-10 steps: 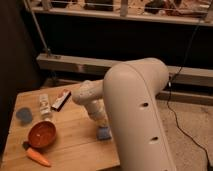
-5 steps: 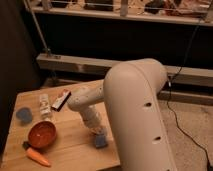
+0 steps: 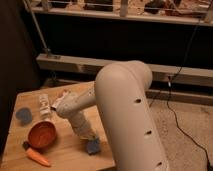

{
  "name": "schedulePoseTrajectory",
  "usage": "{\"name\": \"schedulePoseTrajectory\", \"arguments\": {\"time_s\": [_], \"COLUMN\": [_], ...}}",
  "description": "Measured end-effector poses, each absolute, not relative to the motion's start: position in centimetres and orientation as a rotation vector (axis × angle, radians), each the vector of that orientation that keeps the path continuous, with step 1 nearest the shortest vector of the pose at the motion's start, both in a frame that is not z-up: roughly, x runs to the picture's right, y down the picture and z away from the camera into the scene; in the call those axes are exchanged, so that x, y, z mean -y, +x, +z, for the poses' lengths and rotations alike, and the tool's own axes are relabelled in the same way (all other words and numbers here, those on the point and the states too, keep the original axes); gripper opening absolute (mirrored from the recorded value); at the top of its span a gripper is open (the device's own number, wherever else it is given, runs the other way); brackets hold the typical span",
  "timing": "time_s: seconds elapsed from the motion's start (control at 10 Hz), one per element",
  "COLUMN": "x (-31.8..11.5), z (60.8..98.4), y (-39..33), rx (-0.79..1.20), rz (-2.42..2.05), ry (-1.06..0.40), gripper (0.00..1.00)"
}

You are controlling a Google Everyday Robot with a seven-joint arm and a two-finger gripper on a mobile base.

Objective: Wipe the white sponge on the table

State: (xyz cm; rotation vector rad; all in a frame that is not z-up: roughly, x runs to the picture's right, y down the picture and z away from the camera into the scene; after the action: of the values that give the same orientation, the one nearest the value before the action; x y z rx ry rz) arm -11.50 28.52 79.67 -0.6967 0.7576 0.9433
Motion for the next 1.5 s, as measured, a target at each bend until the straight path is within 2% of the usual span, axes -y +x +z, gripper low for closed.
{"name": "schedulePoseTrajectory", "arguments": {"time_s": [0.9, 1.5], "x": [-24.9, -19.7], "z": [81.5, 85.2], "y": [-20.4, -22.2], "rx": [-0.582, -0.530], "rz": [0.801, 0.802], "ry": [-0.755, -0.651], "gripper": [0.00, 0.00]}}
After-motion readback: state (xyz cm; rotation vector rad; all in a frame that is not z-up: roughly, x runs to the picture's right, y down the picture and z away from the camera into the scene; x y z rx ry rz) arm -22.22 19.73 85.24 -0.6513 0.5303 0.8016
